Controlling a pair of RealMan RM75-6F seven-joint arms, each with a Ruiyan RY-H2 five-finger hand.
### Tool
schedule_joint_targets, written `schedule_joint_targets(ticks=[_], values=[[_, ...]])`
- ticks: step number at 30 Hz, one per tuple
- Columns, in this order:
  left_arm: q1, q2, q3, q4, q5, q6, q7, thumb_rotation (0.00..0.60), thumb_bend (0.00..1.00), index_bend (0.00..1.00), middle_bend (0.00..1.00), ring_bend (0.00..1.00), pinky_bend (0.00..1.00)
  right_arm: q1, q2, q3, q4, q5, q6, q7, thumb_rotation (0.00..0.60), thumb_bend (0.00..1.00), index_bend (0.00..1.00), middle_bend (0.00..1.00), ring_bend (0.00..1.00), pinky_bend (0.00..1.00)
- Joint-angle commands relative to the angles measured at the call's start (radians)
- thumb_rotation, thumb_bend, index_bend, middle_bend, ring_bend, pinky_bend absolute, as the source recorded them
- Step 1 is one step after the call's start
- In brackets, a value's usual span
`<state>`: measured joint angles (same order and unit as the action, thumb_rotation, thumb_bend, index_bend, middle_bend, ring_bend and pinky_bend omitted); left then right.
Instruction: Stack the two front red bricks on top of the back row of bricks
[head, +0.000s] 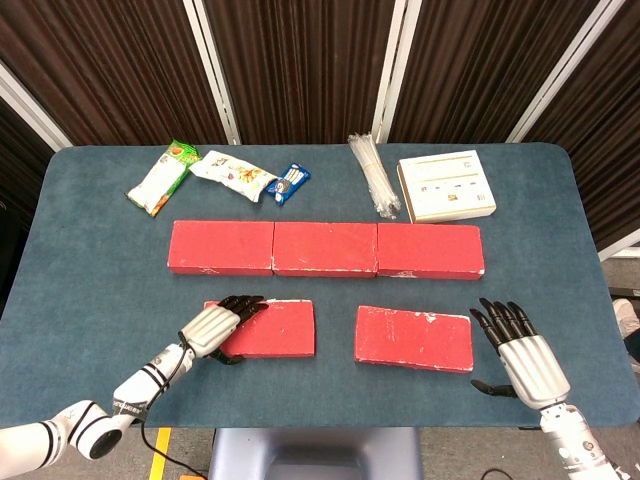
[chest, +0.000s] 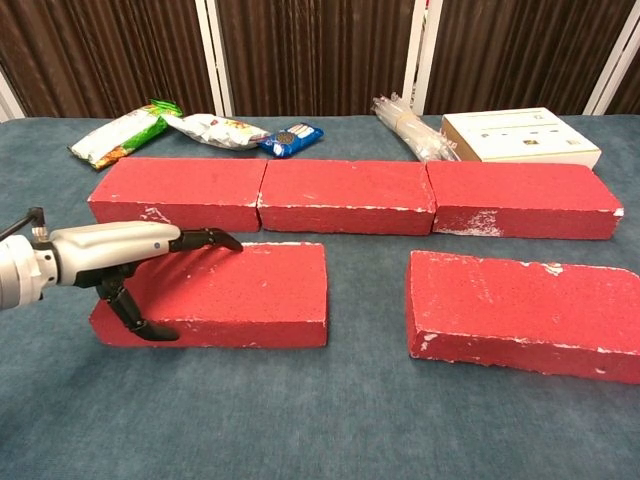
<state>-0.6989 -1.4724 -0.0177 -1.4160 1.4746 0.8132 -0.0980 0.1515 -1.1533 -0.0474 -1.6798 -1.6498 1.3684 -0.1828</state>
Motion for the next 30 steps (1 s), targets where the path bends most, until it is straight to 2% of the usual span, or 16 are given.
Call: schedule_joint_targets(ticks=[1,5,9,12,17,21,26,30], values=[[-0.007,0.0,0.003,0.005,-0.008,-0.016,-0.01,0.6,0.23,0.0,0.02,0.28,0.34,0.0,0.0,0.0,-0.001,0.0,0.0,0.0,0.551,0.08,0.0,0.0,0.0,0.0],[-0.007,-0.003,0.001,0.012,-0.002,0.002,-0.02,0.6,0.23,0.0,0.15,0.39,0.54,-0.001,0.001,-0.001,-0.002,-0.001,0.002,0.0,0.551,0.08,0.0,0.0,0.0,0.0],[-0.002,0.003,0.003,0.011,0.024,0.043,-0.027,0.6,0.24,0.0,0.25,0.52,0.67,0.0,0.0,-0.001,-0.002,0.001,-0.002,-0.002,0.551,0.08,0.0,0.0,0.0,0.0],[0.003,0.011,0.002,0.006,0.028,0.063,-0.03,0.6,0.24,0.0,0.28,0.57,0.72,0.001,0.001,-0.002,-0.003,0.001,-0.003,-0.002,0.55,0.08,0.0,0.0,0.0,0.0],[0.017,0.047,-0.016,-0.028,0.052,0.141,-0.038,0.6,0.25,0.0,0.32,0.63,0.78,0.0,0.004,-0.001,-0.003,0.002,-0.002,0.002,0.552,0.08,0.0,0.0,0.0,0.0],[0.008,0.1,-0.063,-0.061,0.052,0.191,0.019,0.6,0.25,0.0,0.34,0.64,0.79,0.002,0.005,0.001,-0.002,0.011,-0.008,0.003,0.55,0.08,0.0,0.0,0.0,0.0],[-0.077,0.151,-0.158,-0.072,-0.016,0.112,0.058,0.6,0.25,0.0,0.34,0.65,0.8,0.003,0.004,0.017,-0.001,0.037,-0.007,0.001,0.553,0.08,0.0,0.0,0.0,0.0],[-0.166,0.13,-0.218,0.022,-0.035,0.039,-0.023,0.6,0.25,0.0,0.35,0.65,0.79,0.001,-0.002,0.029,-0.005,0.061,-0.006,-0.011,0.551,0.08,0.0,0.0,0.0,0.0]])
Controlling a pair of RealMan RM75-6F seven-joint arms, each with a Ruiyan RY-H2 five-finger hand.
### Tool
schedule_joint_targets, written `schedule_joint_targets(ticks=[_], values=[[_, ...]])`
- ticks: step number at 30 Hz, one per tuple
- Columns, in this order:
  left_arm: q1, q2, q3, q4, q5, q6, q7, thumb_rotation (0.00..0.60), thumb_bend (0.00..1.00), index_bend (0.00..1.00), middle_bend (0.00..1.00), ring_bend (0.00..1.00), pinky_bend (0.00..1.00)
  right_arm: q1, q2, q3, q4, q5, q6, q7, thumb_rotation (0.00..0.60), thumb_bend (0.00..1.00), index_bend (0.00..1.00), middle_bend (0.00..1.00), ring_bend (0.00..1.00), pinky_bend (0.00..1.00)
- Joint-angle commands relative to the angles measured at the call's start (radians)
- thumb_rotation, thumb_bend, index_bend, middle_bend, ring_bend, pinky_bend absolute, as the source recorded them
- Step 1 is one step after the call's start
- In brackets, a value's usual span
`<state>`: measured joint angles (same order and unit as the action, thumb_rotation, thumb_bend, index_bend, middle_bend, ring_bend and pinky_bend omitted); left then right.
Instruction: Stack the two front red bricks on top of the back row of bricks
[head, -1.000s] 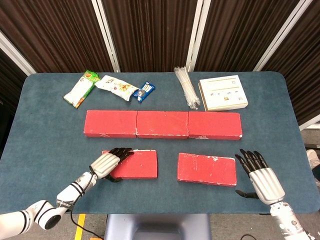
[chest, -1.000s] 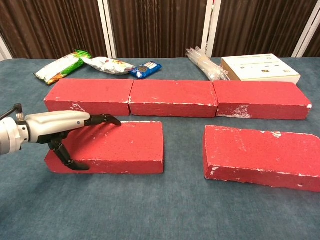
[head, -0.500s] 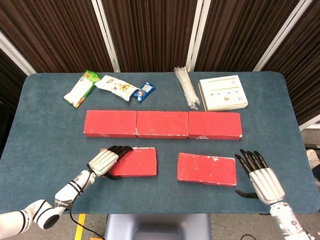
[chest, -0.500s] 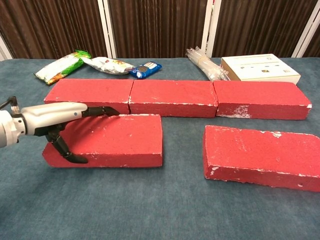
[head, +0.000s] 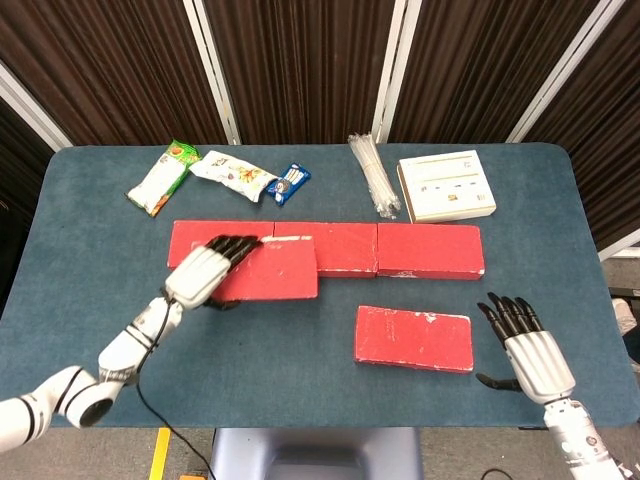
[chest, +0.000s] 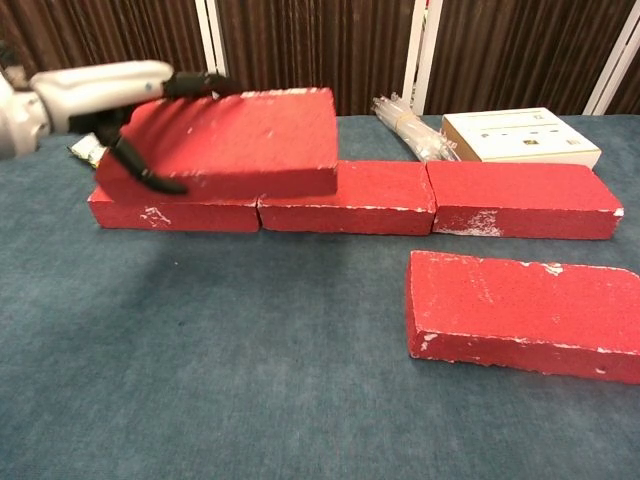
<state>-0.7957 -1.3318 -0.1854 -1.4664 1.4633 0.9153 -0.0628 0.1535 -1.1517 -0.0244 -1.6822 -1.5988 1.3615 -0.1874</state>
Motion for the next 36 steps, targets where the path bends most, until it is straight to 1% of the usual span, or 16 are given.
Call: schedule_joint_targets(ticks=[1,3,7,9,12,15,18,23,29,33,36], values=[[-0.088,-0.021,-0.055,0.104,-0.022,-0.08,-0.082,0.6,0.25,0.0,0.36,0.66,0.8,-0.001,-0.005,0.008,-0.003,0.014,0.001,-0.011,0.551,0.08,0.0,0.0,0.0,0.0],[-0.128,-0.049,-0.055,0.185,-0.015,-0.124,-0.128,0.6,0.26,0.0,0.38,0.67,0.81,0.0,-0.007,0.013,-0.001,0.022,-0.001,-0.018,0.55,0.08,0.0,0.0,0.0,0.0],[-0.196,-0.11,-0.037,0.334,0.009,-0.2,-0.222,0.6,0.26,0.0,0.38,0.67,0.81,0.008,-0.015,0.031,0.008,0.053,-0.012,-0.024,0.552,0.08,0.0,0.0,0.0,0.0],[-0.224,-0.148,-0.024,0.411,0.032,-0.211,-0.288,0.6,0.25,0.0,0.38,0.67,0.81,0.011,-0.017,0.041,0.011,0.076,-0.019,-0.027,0.551,0.08,0.0,0.0,0.0,0.0],[-0.251,-0.203,-0.005,0.519,0.064,-0.2,-0.38,0.6,0.25,0.0,0.38,0.67,0.8,0.014,-0.021,0.05,0.014,0.092,-0.023,-0.037,0.55,0.08,0.0,0.0,0.0,0.0],[-0.272,-0.243,0.021,0.599,0.094,-0.192,-0.483,0.6,0.25,0.0,0.38,0.67,0.8,0.015,-0.026,0.05,0.016,0.099,-0.025,-0.049,0.55,0.08,0.0,0.0,0.0,0.0],[-0.283,-0.266,0.061,0.661,0.132,-0.174,-0.547,0.6,0.26,0.0,0.38,0.67,0.78,0.015,-0.029,0.053,0.015,0.108,-0.026,-0.057,0.551,0.08,0.0,0.0,0.0,0.0],[-0.293,-0.299,0.111,0.727,0.163,-0.161,-0.629,0.6,0.26,0.0,0.37,0.66,0.72,0.019,-0.031,0.052,0.016,0.115,-0.033,-0.064,0.551,0.08,0.0,0.0,0.0,0.0],[-0.308,-0.346,0.148,0.805,0.173,-0.171,-0.678,0.6,0.26,0.0,0.35,0.64,0.68,0.029,-0.031,0.05,0.022,0.112,-0.048,-0.052,0.552,0.08,0.0,0.0,0.0,0.0],[-0.313,-0.355,0.166,0.828,0.175,-0.176,-0.708,0.6,0.26,0.0,0.34,0.62,0.64,0.031,-0.03,0.05,0.023,0.117,-0.053,-0.05,0.552,0.08,0.0,0.0,0.0,0.0],[-0.315,-0.354,0.18,0.831,0.176,-0.18,-0.731,0.6,0.26,0.0,0.34,0.58,0.58,0.032,-0.029,0.051,0.023,0.12,-0.054,-0.049,0.55,0.08,0.0,0.0,0.0,0.0]])
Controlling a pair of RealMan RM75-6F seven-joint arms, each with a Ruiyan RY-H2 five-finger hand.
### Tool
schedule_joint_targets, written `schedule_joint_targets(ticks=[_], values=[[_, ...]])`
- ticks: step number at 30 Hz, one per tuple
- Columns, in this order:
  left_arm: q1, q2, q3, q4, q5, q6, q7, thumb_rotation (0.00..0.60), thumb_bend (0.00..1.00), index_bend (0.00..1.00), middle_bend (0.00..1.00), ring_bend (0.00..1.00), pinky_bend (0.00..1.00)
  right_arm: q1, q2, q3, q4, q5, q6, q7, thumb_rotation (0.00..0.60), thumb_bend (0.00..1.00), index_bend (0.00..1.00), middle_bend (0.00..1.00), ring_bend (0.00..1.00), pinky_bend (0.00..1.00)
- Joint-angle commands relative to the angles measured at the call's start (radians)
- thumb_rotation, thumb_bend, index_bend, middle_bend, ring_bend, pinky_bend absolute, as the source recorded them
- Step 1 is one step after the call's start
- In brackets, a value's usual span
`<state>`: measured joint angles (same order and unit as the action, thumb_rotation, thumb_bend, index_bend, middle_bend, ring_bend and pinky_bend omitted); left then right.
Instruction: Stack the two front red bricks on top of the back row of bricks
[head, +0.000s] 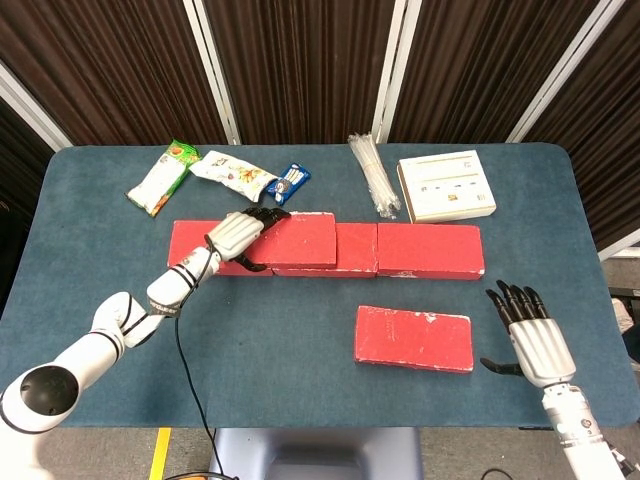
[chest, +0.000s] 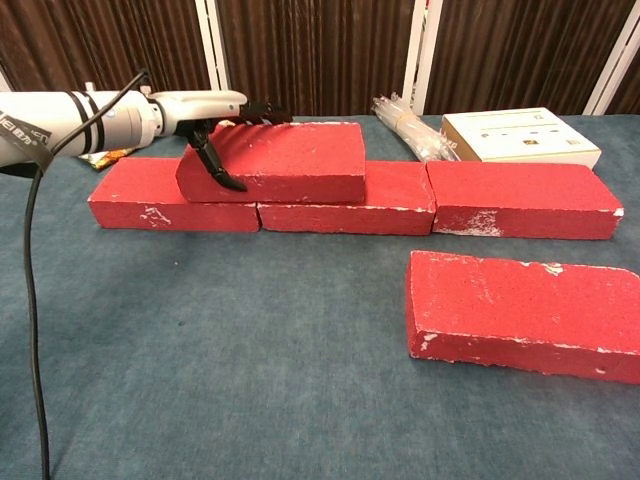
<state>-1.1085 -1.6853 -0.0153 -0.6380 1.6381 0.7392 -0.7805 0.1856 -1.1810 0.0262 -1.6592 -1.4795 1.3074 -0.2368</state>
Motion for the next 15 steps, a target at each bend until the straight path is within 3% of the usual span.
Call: schedule_joint_targets(ticks=[1,8,15], values=[[-0.003,0.001,0.015,0.004,0.002,-0.004,-0.02,0.6,0.26,0.0,0.33,0.57,0.55,0.0,0.0,0.0,-0.001,0.0,0.001,0.0,0.551,0.08,0.0,0.0,0.0,0.0],[-0.015,0.007,0.022,0.004,-0.019,-0.046,-0.02,0.6,0.26,0.0,0.32,0.27,0.17,0.0,-0.001,-0.001,-0.005,0.005,0.001,-0.007,0.552,0.08,0.0,0.0,0.0,0.0],[-0.012,0.021,0.021,-0.011,-0.035,-0.04,-0.001,0.6,0.26,0.0,0.32,0.18,0.09,0.0,-0.002,-0.001,-0.008,0.01,0.003,-0.014,0.551,0.08,0.0,0.0,0.0,0.0]])
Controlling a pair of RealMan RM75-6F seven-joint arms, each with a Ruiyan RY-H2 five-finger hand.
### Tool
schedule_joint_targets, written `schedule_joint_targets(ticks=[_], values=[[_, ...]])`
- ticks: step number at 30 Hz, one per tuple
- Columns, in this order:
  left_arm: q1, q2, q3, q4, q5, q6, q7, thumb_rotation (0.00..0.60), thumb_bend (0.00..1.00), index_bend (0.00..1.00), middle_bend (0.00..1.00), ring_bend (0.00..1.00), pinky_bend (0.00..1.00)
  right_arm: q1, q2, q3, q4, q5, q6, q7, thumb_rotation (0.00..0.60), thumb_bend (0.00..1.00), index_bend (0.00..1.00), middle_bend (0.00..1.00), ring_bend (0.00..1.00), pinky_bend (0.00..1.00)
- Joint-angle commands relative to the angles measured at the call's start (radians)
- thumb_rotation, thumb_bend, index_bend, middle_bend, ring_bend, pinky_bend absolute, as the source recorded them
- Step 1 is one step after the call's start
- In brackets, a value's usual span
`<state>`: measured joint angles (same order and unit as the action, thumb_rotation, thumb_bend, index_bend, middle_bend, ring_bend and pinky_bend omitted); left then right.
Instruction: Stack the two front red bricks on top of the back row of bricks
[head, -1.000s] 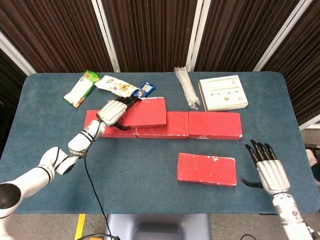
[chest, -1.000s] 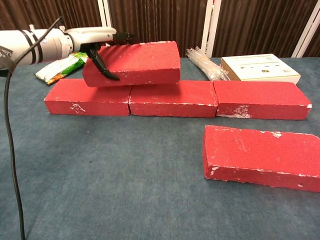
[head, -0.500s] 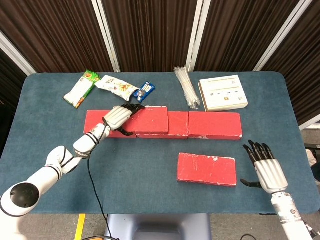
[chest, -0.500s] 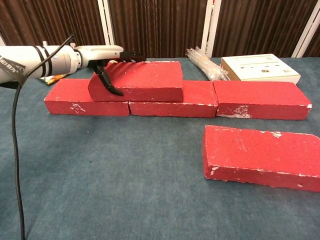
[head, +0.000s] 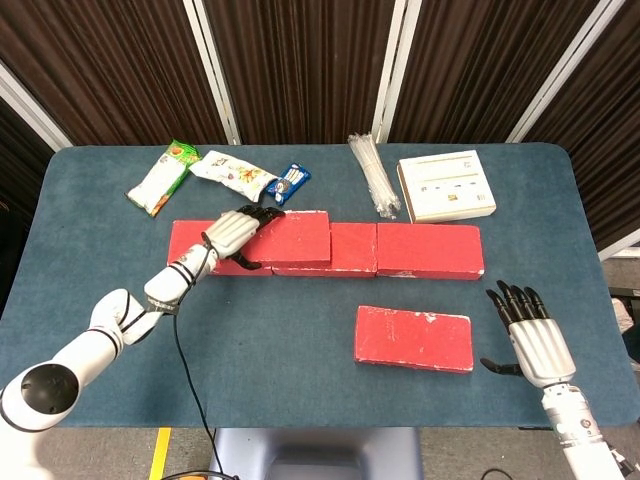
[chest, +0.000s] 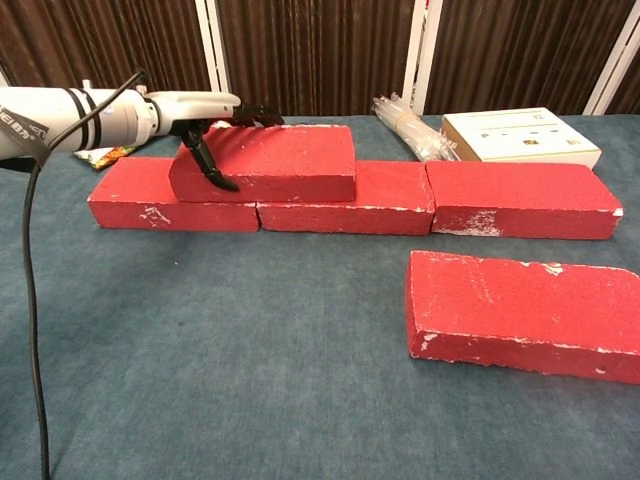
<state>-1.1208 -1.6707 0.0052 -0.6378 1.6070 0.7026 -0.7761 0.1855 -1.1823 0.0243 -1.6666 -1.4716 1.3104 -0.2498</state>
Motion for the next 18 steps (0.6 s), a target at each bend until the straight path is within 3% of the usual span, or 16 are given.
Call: schedule_joint_targets(ticks=[1,15,18], values=[[-0.001,0.012,0.003,-0.022,-0.005,-0.007,-0.014,0.6,0.26,0.0,0.32,0.16,0.08,0.0,-0.001,0.001,-0.001,0.003,0.0,-0.002,0.551,0.08,0.0,0.0,0.0,0.0],[-0.014,0.029,0.021,-0.055,-0.007,-0.027,-0.017,0.6,0.25,0.0,0.31,0.13,0.04,0.002,-0.002,0.001,-0.003,0.009,0.0,-0.008,0.552,0.08,0.0,0.0,0.0,0.0],[-0.015,0.028,0.021,-0.053,-0.011,-0.029,-0.007,0.6,0.25,0.0,0.26,0.08,0.02,0.004,-0.002,0.001,-0.002,0.01,-0.002,-0.008,0.551,0.08,0.0,0.0,0.0,0.0]])
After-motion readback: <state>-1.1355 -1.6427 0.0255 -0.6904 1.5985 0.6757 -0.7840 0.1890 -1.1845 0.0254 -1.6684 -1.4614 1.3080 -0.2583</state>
